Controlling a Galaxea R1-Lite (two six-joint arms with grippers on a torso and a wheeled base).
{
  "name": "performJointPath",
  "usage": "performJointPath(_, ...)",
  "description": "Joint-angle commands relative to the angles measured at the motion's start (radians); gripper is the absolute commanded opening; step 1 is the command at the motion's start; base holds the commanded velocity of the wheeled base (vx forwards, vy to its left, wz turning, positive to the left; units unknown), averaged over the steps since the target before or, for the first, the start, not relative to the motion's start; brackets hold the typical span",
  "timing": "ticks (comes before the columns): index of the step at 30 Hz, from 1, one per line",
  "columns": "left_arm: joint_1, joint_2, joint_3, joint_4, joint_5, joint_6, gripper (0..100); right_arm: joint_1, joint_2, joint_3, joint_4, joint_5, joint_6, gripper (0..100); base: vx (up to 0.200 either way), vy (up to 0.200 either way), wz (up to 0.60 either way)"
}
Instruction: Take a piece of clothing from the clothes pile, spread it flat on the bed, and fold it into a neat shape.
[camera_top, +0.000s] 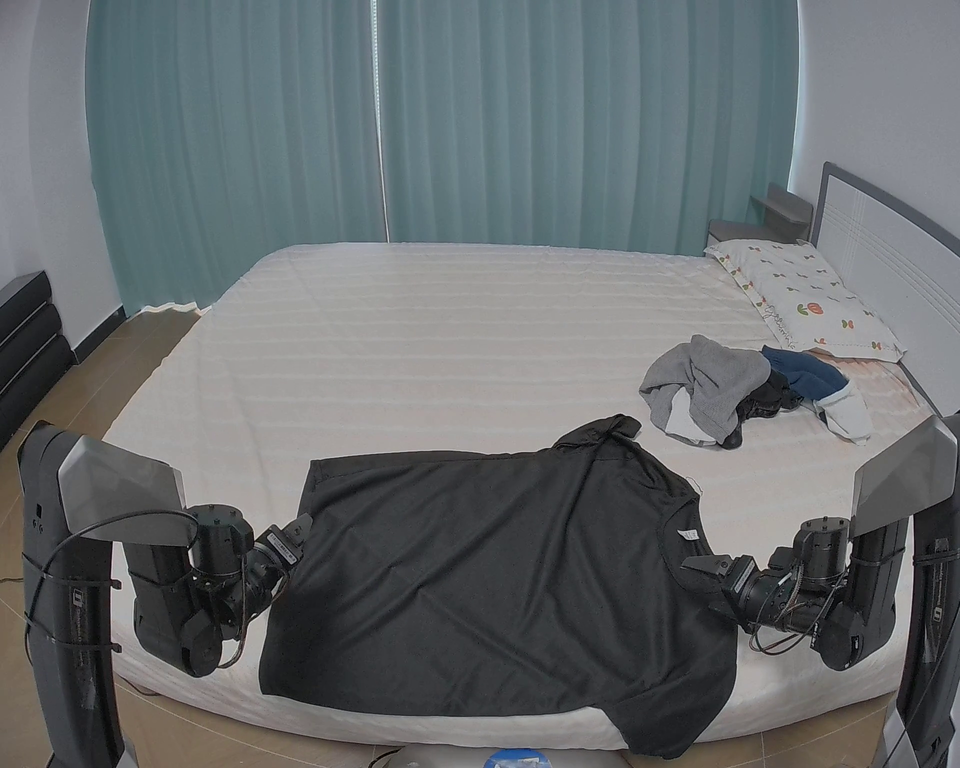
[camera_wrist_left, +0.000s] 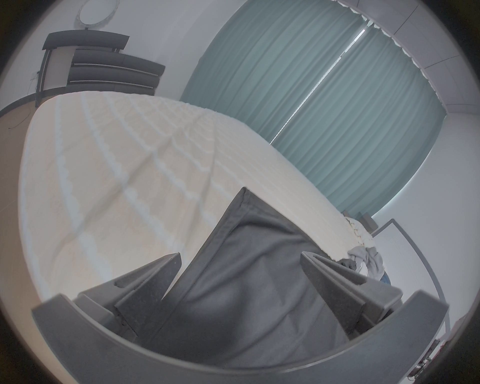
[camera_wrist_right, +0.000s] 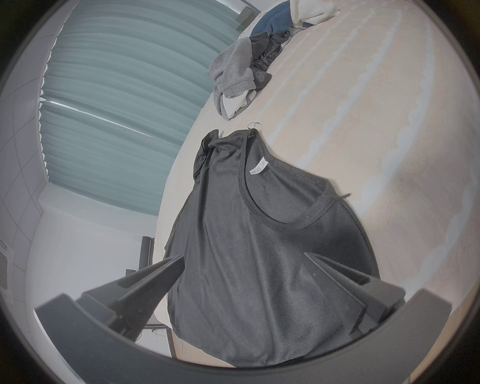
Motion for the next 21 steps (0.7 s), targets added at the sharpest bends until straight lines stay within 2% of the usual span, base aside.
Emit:
performJointPath(1,0.008,-0.055,-0.15,0.105,-0.002,0.014,100,0.002,0.001,0.0,-0.016,-0.001,0.0,100,0.0,0.0,0.0)
performJointPath(4,0.023,-0.059,-0.302,0.278,-0.006,0.017,100,0.008,0.003,0.0,-0.016,-0.003,0.0,100,0.0,0.0,0.0)
performJointPath(5,0.024,-0.058,-0.311,0.287,-0.007,0.017,100,0.008,0.003,0.0,-0.016,-0.003,0.0,100,0.0,0.0,0.0)
performJointPath(6,0.031,-0.047,-0.431,0.424,-0.024,0.017,100,0.012,0.006,0.0,-0.016,-0.007,-0.001,100,0.0,0.0,0.0)
performJointPath(8,0.029,0.004,-0.54,0.539,-0.052,0.023,100,0.012,0.009,0.002,-0.016,-0.013,-0.013,100,0.0,0.0,0.0)
performJointPath(13,0.032,0.085,-0.748,0.691,-0.113,0.037,100,0.014,0.015,0.003,-0.016,-0.013,-0.027,100,0.0,0.0,0.0)
performJointPath(16,0.031,0.137,-0.799,0.719,-0.134,0.033,100,0.014,0.015,0.003,-0.016,-0.013,-0.033,100,0.0,0.0,0.0)
performJointPath(17,0.028,0.208,-0.859,0.702,-0.127,0.033,100,0.014,0.017,0.005,-0.016,-0.013,-0.033,100,0.0,0.0,0.0)
performJointPath(21,0.038,0.304,-1.003,0.671,-0.084,0.037,100,0.02,0.017,0.005,-0.016,-0.013,-0.035,100,0.0,0.0,0.0)
